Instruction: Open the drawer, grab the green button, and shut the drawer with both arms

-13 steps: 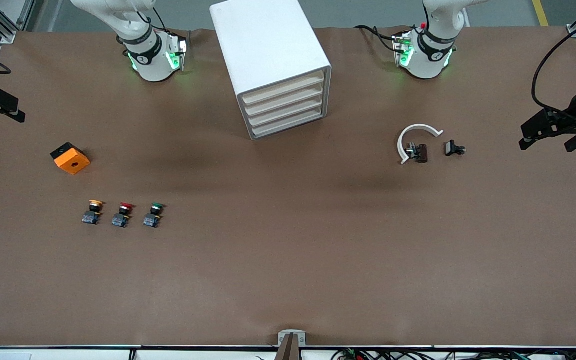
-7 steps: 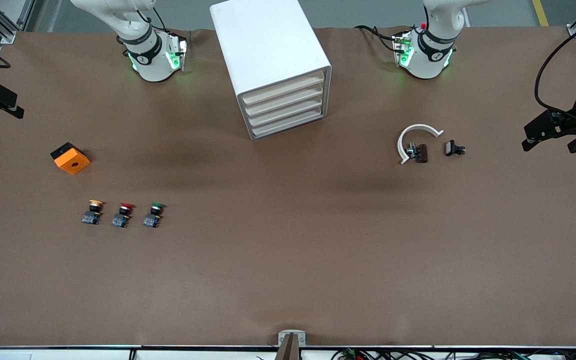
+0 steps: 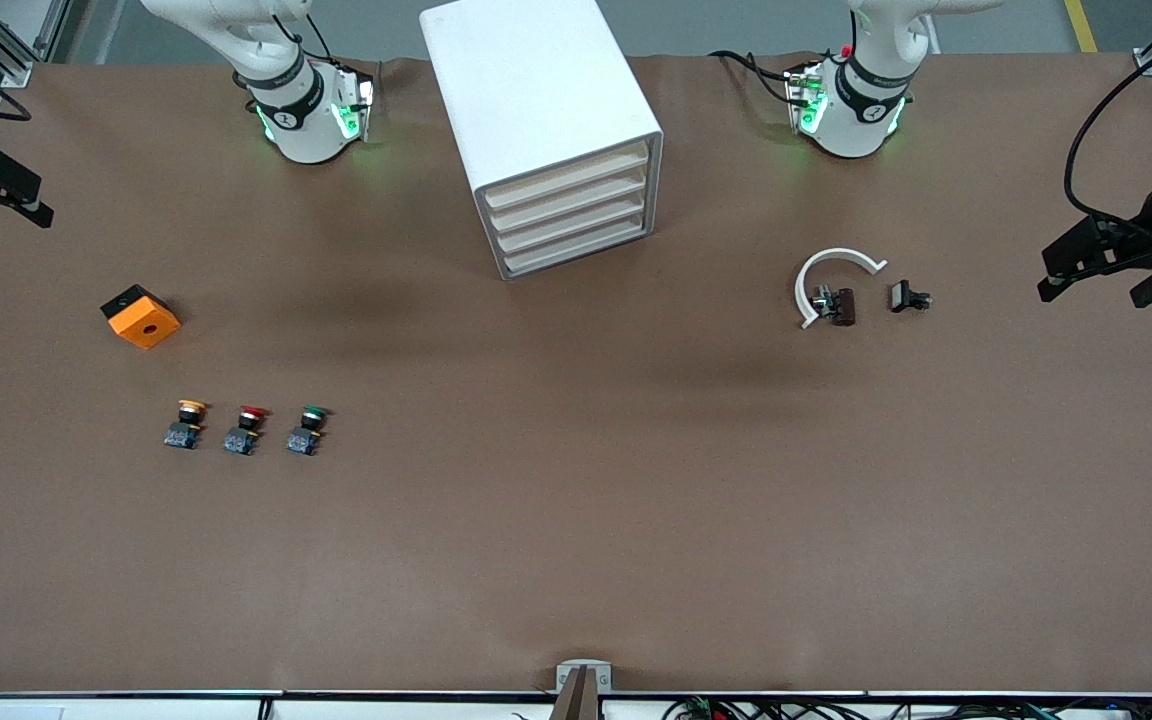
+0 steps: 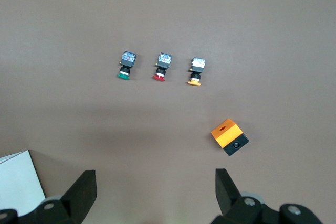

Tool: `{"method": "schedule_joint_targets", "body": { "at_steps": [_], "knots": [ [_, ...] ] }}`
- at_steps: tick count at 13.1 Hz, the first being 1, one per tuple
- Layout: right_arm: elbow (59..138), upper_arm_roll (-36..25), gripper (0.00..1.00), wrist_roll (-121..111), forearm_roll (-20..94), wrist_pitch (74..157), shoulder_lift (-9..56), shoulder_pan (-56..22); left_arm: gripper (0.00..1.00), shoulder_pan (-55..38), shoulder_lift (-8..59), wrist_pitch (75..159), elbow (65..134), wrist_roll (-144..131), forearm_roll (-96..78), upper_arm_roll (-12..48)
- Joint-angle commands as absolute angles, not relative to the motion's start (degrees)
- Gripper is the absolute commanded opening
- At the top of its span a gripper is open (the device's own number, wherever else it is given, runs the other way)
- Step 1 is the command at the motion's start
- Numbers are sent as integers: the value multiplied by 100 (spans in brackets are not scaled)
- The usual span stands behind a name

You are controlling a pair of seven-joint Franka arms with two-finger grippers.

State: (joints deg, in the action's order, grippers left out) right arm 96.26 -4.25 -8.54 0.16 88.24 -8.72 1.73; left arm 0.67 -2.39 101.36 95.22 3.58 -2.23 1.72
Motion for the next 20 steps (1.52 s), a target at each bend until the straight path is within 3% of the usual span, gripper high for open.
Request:
{"method": "schedule_joint_targets", "body": {
  "at_steps": [1, 11, 20],
  "knots": [
    [9782, -448, 100, -923, 18, 8833, -1063, 158, 100, -88, -184, 10011, 9360, 369, -132, 70],
    [9782, -448, 100, -914, -53, 8587, -1160, 158, 100, -79, -246, 9440, 9018, 282, -79, 141],
    [9730, -448, 100, -967, -62, 8657, -1143, 273, 100, -70, -237, 9431, 8938, 106, -97, 141]
  ]
}}
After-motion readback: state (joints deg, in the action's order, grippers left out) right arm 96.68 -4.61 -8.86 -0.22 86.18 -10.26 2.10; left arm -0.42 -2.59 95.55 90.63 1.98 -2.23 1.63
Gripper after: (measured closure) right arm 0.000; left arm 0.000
